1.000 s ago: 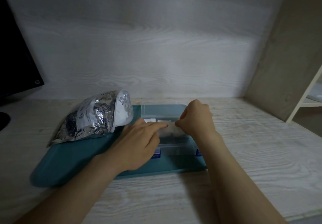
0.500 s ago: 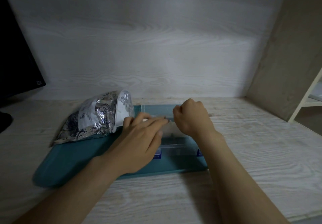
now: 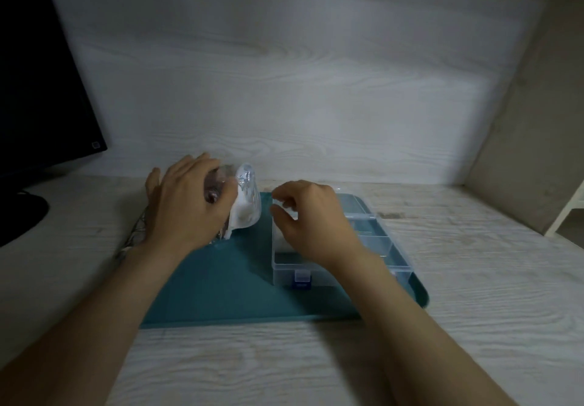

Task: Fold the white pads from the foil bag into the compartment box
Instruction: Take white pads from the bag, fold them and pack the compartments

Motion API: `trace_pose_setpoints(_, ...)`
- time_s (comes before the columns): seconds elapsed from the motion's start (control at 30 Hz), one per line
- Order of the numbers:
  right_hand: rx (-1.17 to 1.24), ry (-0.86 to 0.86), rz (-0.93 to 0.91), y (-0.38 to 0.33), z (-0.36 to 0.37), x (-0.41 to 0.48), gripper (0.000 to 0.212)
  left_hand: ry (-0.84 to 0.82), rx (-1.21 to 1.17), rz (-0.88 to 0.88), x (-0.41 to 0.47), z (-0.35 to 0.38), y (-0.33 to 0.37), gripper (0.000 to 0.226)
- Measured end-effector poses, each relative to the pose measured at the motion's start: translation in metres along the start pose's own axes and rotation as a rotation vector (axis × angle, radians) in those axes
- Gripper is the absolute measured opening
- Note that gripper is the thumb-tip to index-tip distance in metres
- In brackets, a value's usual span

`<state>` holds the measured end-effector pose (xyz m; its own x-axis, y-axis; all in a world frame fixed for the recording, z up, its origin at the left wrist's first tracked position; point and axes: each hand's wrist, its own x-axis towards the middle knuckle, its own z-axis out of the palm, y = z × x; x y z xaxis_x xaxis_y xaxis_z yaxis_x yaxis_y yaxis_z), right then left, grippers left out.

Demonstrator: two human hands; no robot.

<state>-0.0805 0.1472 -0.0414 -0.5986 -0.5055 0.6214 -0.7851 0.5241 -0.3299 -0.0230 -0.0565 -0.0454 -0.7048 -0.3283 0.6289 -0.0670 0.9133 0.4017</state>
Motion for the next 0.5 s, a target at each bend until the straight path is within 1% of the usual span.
trace_pose_setpoints(0.03,0.056,0.010,0.026,-0.005,0.004,0.003,0.011,-0.024,-0.064,-0.055,0.000,0.001,-0.002,0.042)
trace_pose_setpoints(0.1,0.155,0.006,0.086,-0.016,0.014,0.012,0.008,-0.012,-0.233,-0.160,0.000,0.002,-0.009,0.033)
trace_pose_setpoints(0.17,0.222,-0.022,0.157,-0.024,0.023,0.022,0.014,-0.006,-0.303,-0.225,0.001,0.003,-0.013,0.035)
trace_pose_setpoints(0.23,0.315,-0.072,0.275,-0.031,0.029,0.034,0.031,-0.004,-0.315,-0.246,0.002,0.006,-0.016,0.040)
trace_pose_setpoints(0.27,0.350,-0.101,0.341,-0.033,0.030,0.039,0.040,-0.003,-0.330,-0.260,0.003,0.007,-0.017,0.040)
trace_pose_setpoints(0.3,0.367,-0.127,0.394,-0.032,0.033,0.045,0.045,-0.005,-0.345,-0.282,0.003,0.009,-0.018,0.038)
trace_pose_setpoints(0.4,0.376,-0.146,0.468,-0.032,0.042,0.060,0.038,0.007,-0.368,-0.336,0.006,0.012,-0.024,0.034)
trace_pose_setpoints(0.5,0.460,-0.201,0.494,-0.035,0.055,0.067,0.025,0.017,-0.375,-0.355,0.010,0.017,-0.030,0.033)
